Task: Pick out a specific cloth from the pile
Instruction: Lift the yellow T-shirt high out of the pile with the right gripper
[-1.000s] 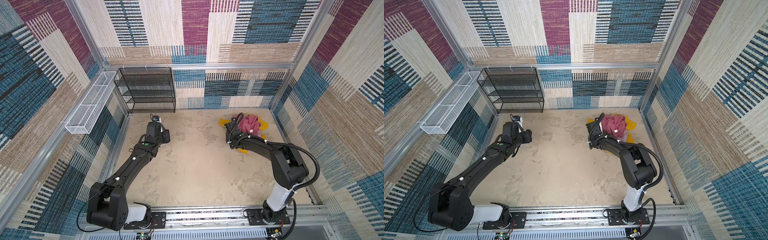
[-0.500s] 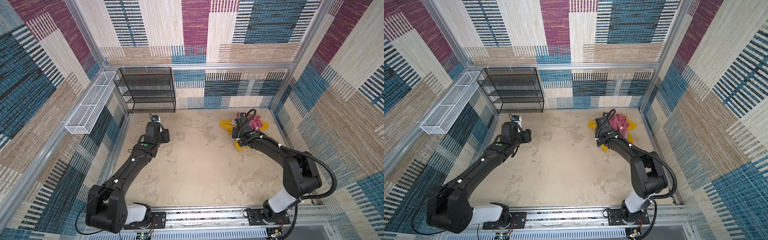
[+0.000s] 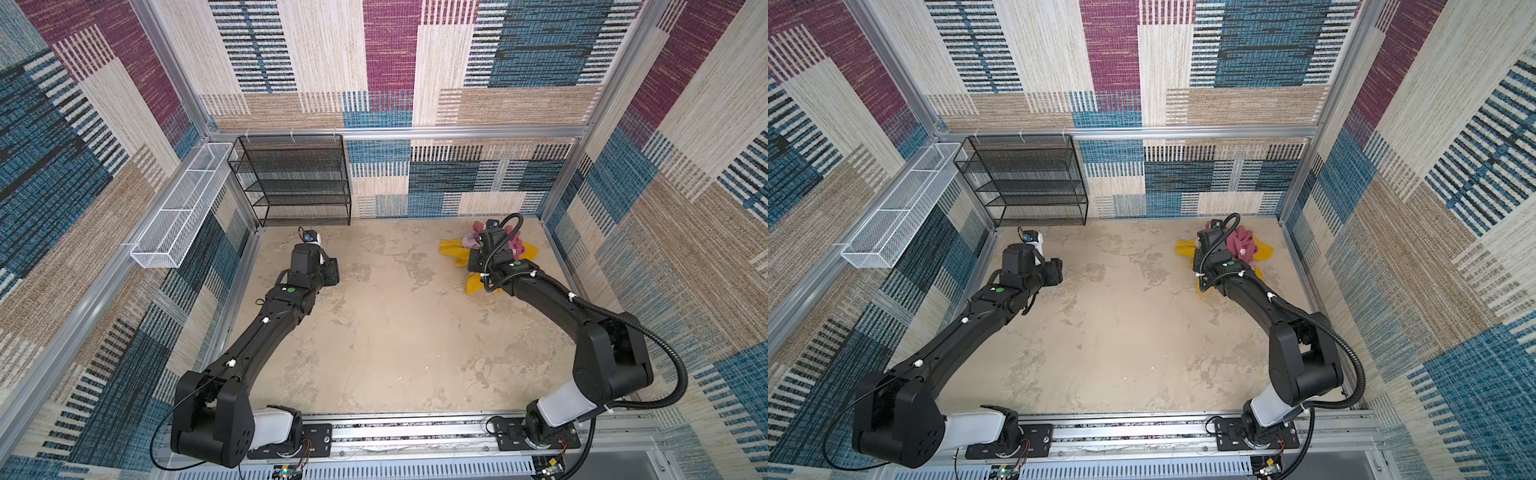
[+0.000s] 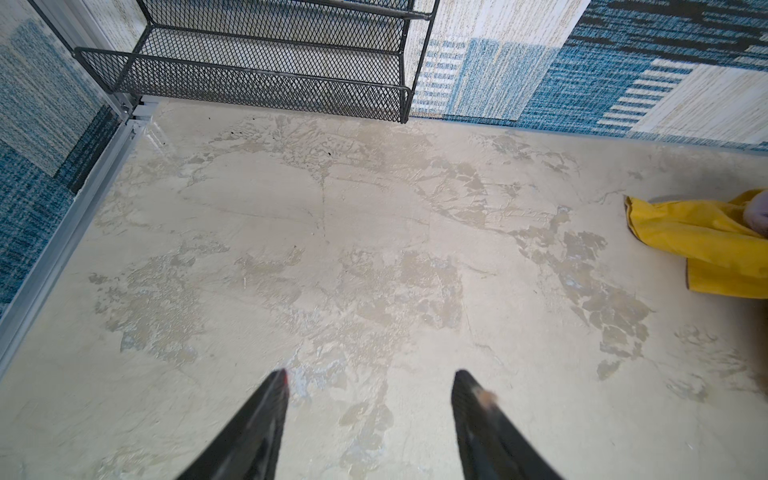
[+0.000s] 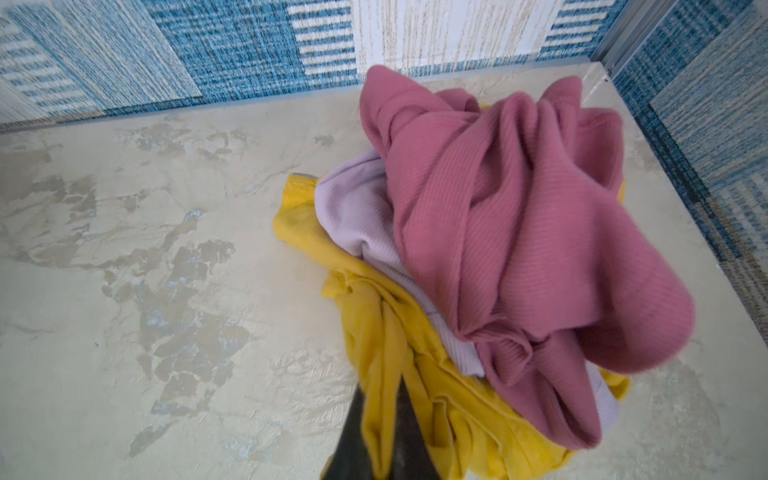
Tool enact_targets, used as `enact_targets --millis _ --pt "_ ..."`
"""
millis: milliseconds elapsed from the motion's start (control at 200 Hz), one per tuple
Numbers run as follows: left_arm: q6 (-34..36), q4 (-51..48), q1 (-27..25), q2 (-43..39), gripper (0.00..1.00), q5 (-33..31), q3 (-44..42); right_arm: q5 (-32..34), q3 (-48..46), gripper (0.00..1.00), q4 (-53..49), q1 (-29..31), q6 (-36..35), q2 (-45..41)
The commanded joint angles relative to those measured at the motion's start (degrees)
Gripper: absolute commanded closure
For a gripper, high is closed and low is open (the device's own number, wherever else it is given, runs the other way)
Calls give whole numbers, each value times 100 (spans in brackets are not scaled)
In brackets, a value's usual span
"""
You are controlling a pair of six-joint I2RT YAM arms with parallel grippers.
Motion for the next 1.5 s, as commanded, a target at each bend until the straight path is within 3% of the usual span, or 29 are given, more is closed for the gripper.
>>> enact_targets --millis 0,906,1497 --pt "56 -100 6 -24 34 -73 4 -93 95 100 172 -56 33 -180" --pt "73 -98 4 -71 34 -87 -11 -149 621 100 -275 -456 138 -1307" --pt "117 -118 8 -111 34 -125 -27 -233 1416 100 -502 -611 -14 -1305"
